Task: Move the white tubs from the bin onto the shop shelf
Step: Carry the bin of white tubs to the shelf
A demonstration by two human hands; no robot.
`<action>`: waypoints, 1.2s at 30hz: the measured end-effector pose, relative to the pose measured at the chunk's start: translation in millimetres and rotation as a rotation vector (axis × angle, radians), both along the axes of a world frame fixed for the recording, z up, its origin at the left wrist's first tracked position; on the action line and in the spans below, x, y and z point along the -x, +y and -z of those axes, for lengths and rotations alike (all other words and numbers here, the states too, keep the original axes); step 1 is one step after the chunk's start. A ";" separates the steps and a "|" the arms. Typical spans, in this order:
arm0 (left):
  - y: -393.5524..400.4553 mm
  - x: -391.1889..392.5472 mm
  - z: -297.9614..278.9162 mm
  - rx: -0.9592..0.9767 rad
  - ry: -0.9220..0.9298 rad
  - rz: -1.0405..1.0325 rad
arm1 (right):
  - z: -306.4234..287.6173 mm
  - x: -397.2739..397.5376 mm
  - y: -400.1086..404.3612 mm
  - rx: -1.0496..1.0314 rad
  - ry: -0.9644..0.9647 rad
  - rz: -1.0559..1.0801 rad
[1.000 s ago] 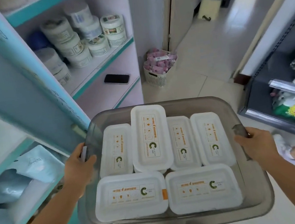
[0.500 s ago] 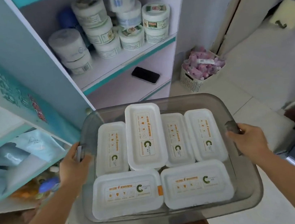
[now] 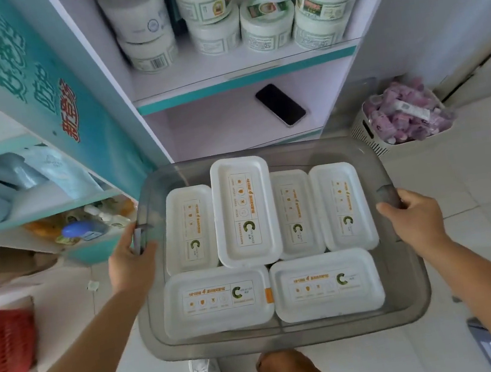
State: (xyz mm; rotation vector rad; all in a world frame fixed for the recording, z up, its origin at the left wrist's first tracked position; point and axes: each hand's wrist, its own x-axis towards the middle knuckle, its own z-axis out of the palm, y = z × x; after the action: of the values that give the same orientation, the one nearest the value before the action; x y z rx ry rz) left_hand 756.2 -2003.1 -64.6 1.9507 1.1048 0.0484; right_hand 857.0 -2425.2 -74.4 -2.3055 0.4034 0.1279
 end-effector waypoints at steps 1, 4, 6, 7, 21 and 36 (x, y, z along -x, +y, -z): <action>-3.5 -0.1 1.4 0.008 -0.003 -0.015 | 4.2 -5.0 -2.5 -0.002 -0.004 -0.011; -10.5 -0.5 6.9 0.022 -0.027 -0.056 | 14.9 -18.6 -7.2 -0.003 -0.021 -0.037; -13.1 -0.8 12.2 0.015 -0.043 -0.078 | 21.4 -26.4 -9.4 0.000 -0.033 -0.045; -14.2 -1.0 14.6 0.014 -0.045 -0.088 | 24.4 -29.8 -10.4 0.000 -0.036 -0.051; -21.6 -9.1 18.4 -0.022 -0.076 -0.067 | 34.4 -52.3 -11.1 -0.027 -0.028 -0.068; -11.9 -4.8 16.8 -0.236 0.238 0.258 | 19.8 -42.5 -2.4 0.284 0.142 -0.200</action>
State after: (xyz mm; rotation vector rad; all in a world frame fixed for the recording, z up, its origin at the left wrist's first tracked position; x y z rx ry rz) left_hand 760.9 -2014.9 -81.4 2.3456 1.0241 -0.2072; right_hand 899.5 -2427.6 -94.3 -2.6243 0.2753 0.3555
